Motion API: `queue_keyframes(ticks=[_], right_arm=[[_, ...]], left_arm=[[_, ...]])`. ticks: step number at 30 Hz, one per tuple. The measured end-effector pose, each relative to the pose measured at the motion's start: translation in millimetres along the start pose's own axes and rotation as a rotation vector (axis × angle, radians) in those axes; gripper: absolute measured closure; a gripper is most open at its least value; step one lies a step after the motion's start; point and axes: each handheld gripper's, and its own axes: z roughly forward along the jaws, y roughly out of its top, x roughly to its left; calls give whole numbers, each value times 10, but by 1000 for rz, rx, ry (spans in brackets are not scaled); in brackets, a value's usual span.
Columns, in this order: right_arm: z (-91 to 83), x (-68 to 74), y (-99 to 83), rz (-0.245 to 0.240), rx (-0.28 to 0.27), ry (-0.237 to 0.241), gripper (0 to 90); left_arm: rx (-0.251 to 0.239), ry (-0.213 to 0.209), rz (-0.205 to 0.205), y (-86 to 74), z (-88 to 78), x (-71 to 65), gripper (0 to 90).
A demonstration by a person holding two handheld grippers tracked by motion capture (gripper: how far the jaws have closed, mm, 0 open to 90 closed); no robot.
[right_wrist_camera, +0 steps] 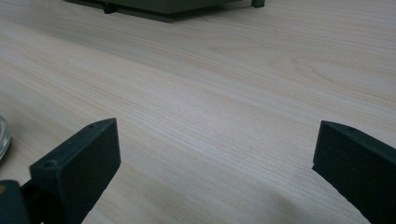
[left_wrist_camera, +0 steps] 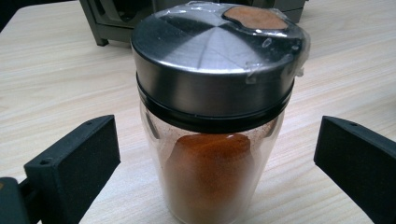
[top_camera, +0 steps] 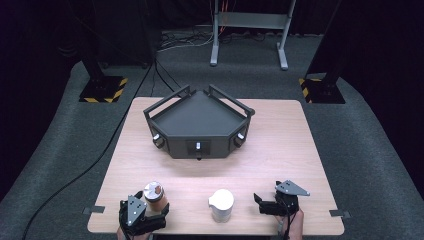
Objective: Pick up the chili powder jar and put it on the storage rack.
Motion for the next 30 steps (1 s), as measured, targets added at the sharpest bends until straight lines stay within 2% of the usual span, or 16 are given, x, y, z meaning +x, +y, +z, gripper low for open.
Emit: queue_keyframes(ticks=[7, 13, 22, 24, 27, 30], right_arm=[[0, 5, -4, -4, -2, -2, 0], [1, 7, 2, -5, 1, -3, 0], [1, 9, 1, -8, 1, -2, 0], [0, 11, 1, -8, 1, -3, 0], [1, 13, 1, -10, 1, -4, 0], [2, 11, 5, -11, 3, -3, 0]], left_arm=[[14, -11, -2, -1, 35, 11, 0], [2, -15, -17, -10, 78, 30, 0], [25, 0, -25, 36, 168, 32, 3], [27, 7, -17, 36, 179, 17, 27], [21, -4, -11, 24, 186, 22, 85], [20, -17, -22, 14, 195, 41, 157]])
